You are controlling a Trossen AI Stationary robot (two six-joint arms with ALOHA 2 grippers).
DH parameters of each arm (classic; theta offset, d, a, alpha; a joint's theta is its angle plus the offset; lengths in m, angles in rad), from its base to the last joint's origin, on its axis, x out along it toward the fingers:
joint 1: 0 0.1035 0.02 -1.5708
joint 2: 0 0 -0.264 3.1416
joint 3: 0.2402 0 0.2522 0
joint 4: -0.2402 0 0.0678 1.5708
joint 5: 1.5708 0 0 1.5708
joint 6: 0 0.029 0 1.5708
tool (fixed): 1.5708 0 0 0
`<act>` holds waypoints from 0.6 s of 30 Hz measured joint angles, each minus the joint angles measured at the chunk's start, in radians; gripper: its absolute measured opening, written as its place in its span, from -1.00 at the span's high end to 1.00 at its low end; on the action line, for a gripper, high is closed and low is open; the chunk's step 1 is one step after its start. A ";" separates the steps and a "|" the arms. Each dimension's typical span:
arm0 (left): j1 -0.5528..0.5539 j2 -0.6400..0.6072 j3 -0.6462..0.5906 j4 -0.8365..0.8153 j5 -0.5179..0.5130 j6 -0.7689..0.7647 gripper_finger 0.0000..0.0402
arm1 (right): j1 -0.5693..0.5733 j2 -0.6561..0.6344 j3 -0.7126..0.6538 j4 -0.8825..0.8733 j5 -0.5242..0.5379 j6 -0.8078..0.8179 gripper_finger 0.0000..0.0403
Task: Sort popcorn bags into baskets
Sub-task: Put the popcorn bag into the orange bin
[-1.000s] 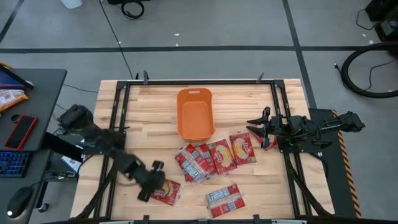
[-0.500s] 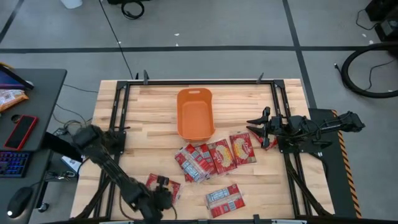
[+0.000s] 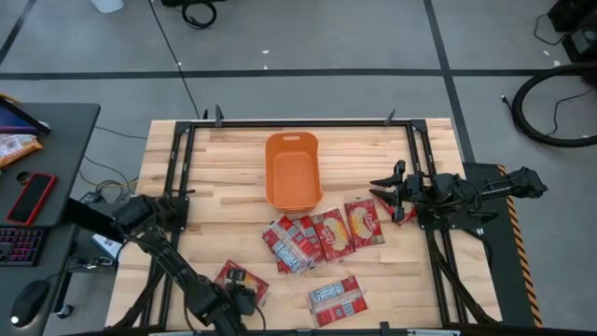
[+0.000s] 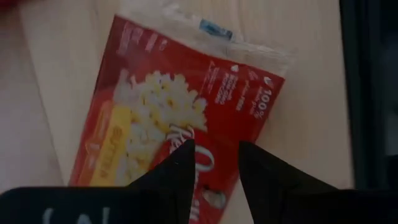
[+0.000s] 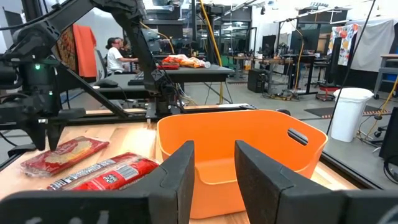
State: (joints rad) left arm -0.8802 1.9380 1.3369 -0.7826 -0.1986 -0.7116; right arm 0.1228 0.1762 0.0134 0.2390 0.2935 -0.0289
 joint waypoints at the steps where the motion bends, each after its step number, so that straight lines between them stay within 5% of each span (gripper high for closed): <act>1: 0.005 -0.007 0.000 -0.008 0.038 -0.014 0.38 | 0.000 0.000 0.000 0.000 0.000 0.000 0.41; 6: 0.015 -0.023 0.000 -0.001 0.238 -0.035 0.38 | 0.000 0.000 0.000 0.000 0.000 0.000 0.41; 18: -0.039 -0.020 0.000 -0.107 0.121 -0.058 0.38 | 0.000 0.000 0.000 0.007 0.000 0.000 0.41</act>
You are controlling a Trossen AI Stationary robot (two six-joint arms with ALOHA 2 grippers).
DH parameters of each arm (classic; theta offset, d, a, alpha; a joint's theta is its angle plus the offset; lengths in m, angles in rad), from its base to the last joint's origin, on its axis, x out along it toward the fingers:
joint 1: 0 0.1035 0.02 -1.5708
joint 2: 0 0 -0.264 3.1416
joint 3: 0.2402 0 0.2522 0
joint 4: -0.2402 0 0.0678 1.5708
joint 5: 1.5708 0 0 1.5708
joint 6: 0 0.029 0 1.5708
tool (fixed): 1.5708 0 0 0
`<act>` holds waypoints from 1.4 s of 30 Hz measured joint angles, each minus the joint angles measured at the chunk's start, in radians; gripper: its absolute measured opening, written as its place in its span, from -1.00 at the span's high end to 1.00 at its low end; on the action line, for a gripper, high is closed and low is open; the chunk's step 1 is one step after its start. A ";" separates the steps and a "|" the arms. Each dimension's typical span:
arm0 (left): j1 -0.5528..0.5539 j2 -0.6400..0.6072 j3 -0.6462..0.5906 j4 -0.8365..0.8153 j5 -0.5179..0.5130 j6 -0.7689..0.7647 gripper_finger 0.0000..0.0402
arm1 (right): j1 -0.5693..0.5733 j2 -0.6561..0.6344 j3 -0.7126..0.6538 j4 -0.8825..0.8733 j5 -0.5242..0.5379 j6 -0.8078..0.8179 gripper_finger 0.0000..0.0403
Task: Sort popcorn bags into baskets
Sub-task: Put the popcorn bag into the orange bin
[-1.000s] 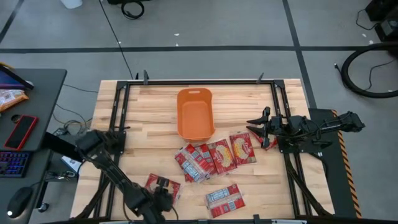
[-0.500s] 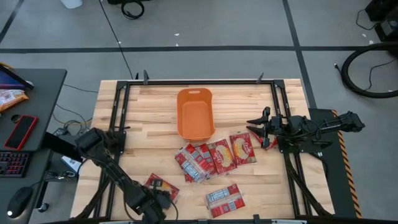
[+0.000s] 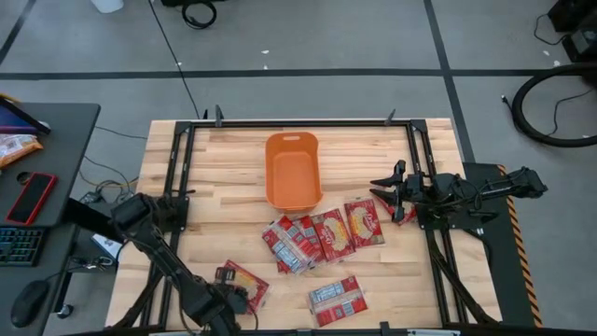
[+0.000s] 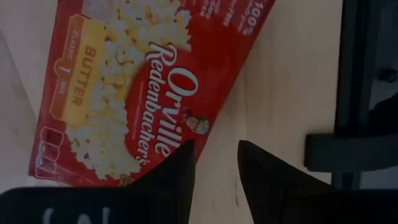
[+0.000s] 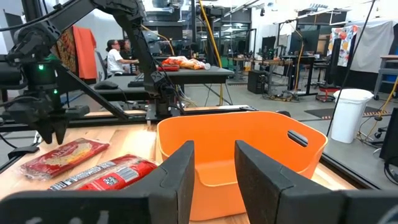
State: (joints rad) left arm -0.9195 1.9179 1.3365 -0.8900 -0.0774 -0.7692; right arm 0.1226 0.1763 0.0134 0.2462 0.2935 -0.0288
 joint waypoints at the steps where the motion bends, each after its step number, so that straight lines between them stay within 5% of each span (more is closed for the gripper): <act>1: -0.008 0.000 0.000 0.000 -0.021 0.001 0.38 | 0.000 0.000 0.000 0.000 0.000 0.000 0.41; 9: -0.042 0.014 0.000 -0.023 -0.137 0.004 0.38 | 0.000 0.000 0.000 0.000 0.000 0.000 0.41; 21: -0.045 0.098 0.004 -0.010 -0.165 0.043 0.39 | 0.000 0.000 0.000 0.007 0.000 0.000 0.41; 30: -0.018 0.091 0.002 -0.011 -0.139 -0.057 0.91 | 0.000 0.000 0.000 0.008 0.000 0.000 0.41; 42: 0.134 -0.236 -0.004 -0.034 -0.249 -0.100 0.91 | 0.000 0.000 0.000 0.007 0.000 0.000 0.41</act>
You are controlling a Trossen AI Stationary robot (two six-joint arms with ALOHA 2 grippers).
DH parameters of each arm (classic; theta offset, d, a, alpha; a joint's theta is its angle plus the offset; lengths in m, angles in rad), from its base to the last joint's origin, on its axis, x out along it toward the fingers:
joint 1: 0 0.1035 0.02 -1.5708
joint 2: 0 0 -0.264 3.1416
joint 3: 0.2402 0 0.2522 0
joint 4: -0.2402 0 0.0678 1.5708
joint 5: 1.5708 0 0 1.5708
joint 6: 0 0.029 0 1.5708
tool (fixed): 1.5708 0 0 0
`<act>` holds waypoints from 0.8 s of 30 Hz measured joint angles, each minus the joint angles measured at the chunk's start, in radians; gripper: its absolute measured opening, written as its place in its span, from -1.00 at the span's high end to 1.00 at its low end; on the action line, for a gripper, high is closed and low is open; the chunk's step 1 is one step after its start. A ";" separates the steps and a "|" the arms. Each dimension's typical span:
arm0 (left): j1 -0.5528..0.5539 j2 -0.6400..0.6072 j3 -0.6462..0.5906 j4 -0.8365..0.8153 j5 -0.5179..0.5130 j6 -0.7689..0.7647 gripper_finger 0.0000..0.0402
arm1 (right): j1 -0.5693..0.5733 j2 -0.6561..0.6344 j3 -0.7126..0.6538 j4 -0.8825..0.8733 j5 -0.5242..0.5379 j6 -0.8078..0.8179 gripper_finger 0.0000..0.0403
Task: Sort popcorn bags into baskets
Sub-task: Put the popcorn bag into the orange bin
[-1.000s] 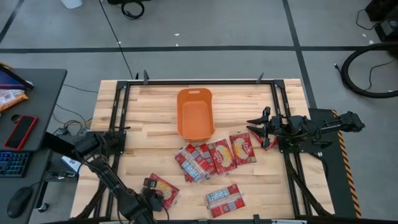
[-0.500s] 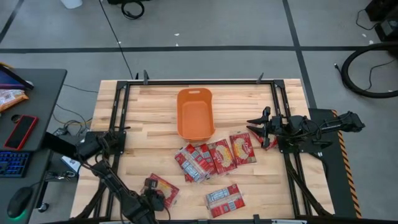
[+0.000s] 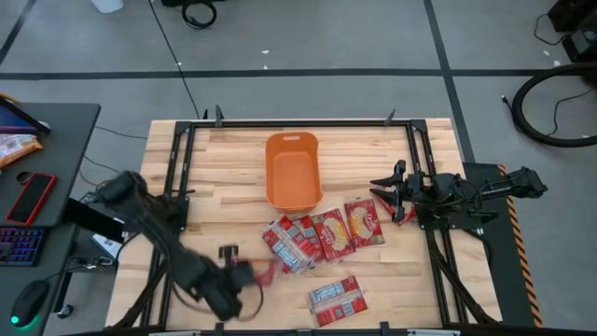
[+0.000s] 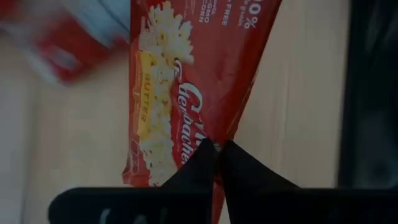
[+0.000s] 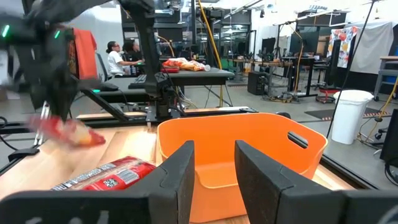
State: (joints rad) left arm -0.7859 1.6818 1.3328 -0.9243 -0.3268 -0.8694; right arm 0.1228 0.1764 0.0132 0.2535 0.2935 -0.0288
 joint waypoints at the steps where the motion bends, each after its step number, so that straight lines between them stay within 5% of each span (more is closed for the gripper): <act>1: 0.023 -0.044 0.000 0.001 -0.029 -0.039 0.91 | 0.000 0.000 0.000 0.000 0.000 0.000 0.41; 7: 0.180 -0.254 0.001 0.019 -0.241 -0.223 0.87 | 0.000 0.000 0.000 0.000 0.000 0.000 0.41; 13: 0.387 -0.349 0.002 0.151 -0.388 -0.150 0.87 | 0.000 0.000 0.000 0.000 0.000 0.000 0.41; 19: 0.606 -0.335 0.003 0.299 -0.380 -0.072 0.87 | 0.000 0.000 0.000 0.000 0.000 0.000 0.41; 24: 0.757 -0.255 0.003 0.322 -0.255 -0.121 0.86 | 0.000 0.000 0.000 0.001 0.000 0.000 0.41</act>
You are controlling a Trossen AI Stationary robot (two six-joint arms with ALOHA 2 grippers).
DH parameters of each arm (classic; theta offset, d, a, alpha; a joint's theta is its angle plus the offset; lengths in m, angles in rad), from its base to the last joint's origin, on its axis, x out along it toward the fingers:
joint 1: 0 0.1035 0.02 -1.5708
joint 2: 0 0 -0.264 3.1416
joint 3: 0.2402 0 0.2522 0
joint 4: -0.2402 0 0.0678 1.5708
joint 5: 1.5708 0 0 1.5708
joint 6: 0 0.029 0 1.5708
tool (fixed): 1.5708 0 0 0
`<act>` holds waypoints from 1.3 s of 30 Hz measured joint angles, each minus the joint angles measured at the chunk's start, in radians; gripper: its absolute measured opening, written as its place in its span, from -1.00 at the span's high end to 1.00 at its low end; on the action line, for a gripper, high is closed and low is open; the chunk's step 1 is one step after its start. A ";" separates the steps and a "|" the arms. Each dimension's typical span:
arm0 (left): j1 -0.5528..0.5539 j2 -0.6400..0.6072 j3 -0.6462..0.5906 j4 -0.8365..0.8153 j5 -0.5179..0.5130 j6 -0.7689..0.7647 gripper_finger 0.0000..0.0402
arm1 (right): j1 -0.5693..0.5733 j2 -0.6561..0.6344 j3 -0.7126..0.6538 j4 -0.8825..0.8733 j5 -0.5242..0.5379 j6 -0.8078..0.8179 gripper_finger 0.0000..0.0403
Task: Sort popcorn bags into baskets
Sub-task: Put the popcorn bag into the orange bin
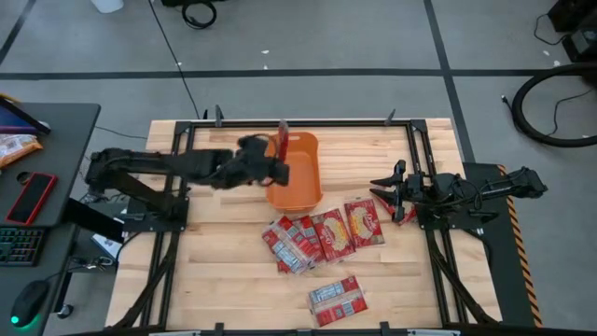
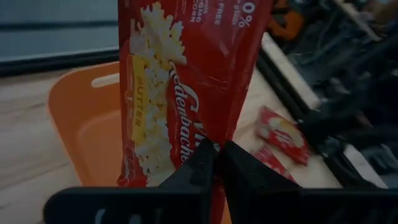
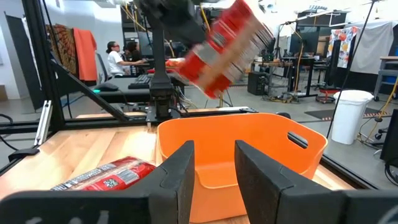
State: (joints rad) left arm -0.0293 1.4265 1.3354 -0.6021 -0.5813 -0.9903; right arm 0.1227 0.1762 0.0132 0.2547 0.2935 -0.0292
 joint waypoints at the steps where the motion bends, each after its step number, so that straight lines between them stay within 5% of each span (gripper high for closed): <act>1: 0.022 0.019 0.000 0.011 0.022 -0.001 0.86 | 0.000 0.000 0.000 0.000 0.000 0.000 0.41; 10: 0.107 0.204 0.000 0.072 0.204 -0.033 0.86 | 0.000 0.000 0.000 0.002 0.000 0.000 0.41; 21: 0.106 0.307 0.000 -0.053 0.212 -0.106 0.84 | 0.000 0.000 0.000 0.005 0.000 0.000 0.41; 31: 0.104 0.308 0.000 -0.066 0.209 -0.097 0.53 | 0.000 0.000 0.000 0.006 0.000 0.000 0.41; 36: 0.103 0.298 0.000 -0.017 0.243 0.146 0.47 | 0.000 0.000 0.000 0.006 0.000 0.000 0.41; 39: 0.087 0.281 0.001 0.059 0.406 0.441 0.48 | 0.000 0.000 0.000 0.005 0.000 0.000 0.41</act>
State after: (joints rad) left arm 0.0581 1.7075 1.3361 -0.5426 -0.1754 -0.5491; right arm 0.1226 0.1761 0.0132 0.2600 0.2935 -0.0288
